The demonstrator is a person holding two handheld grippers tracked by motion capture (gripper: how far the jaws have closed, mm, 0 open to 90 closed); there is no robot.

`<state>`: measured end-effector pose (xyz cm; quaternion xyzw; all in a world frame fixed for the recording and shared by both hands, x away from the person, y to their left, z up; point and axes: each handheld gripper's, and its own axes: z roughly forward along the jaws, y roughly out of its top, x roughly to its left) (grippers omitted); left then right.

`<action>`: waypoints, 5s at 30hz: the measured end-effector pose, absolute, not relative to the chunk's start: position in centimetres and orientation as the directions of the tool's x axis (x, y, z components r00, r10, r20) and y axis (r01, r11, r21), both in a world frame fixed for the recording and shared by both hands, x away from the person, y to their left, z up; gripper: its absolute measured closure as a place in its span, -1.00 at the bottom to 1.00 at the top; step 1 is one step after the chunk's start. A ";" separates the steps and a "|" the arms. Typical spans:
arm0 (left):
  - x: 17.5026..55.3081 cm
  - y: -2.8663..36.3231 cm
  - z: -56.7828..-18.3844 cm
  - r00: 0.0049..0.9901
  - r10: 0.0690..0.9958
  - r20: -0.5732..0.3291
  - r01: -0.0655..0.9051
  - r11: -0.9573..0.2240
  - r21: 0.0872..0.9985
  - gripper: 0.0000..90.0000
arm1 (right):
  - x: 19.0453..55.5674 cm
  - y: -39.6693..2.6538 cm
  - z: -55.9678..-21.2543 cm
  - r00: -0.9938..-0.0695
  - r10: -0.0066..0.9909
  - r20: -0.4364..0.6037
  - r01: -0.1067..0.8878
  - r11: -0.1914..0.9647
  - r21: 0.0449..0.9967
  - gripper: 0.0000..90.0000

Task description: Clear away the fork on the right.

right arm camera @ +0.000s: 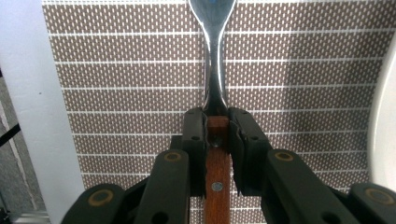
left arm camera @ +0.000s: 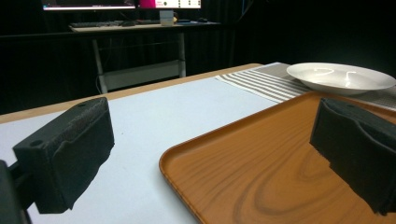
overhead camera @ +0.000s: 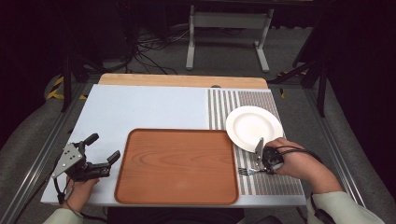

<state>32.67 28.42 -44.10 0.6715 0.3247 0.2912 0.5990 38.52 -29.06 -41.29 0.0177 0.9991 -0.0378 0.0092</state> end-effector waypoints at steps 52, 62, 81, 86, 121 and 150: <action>32.6 28.5 -44.0 0.615 0.789 0.004 0.082 -0.068 0.994 -1.00 | 37.7 -25.7 -34.1 -0.925 0.353 -0.142 0.311 0.917 0.252 0.73; 32.6 28.5 -44.0 0.617 0.787 0.003 0.084 -0.069 0.994 -1.00 | 38.2 -23.1 -33.9 -0.883 0.464 -0.062 0.417 0.839 0.350 0.73; 32.6 28.6 -44.0 0.615 0.788 0.003 0.079 -0.066 0.995 -1.00 | 38.8 -18.5 -34.1 -0.773 0.631 0.065 0.605 0.703 0.374 0.73; 32.6 28.6 -44.0 0.617 0.787 0.006 0.077 -0.068 0.995 -1.00 | 39.0 -17.7 -34.3 -0.729 0.672 0.129 0.667 0.655 0.355 0.73; 32.6 28.6 -44.1 0.614 0.790 -0.005 0.080 -0.056 0.995 -1.00 | 40.0 -14.7 -37.7 -0.530 0.820 0.218 0.844 0.484 0.230 0.73; 32.6 28.5 -44.0 0.613 0.790 -0.005 0.077 -0.054 0.996 -0.99 | 40.3 -14.4 -40.7 -0.400 0.882 0.248 0.917 0.385 0.107 0.73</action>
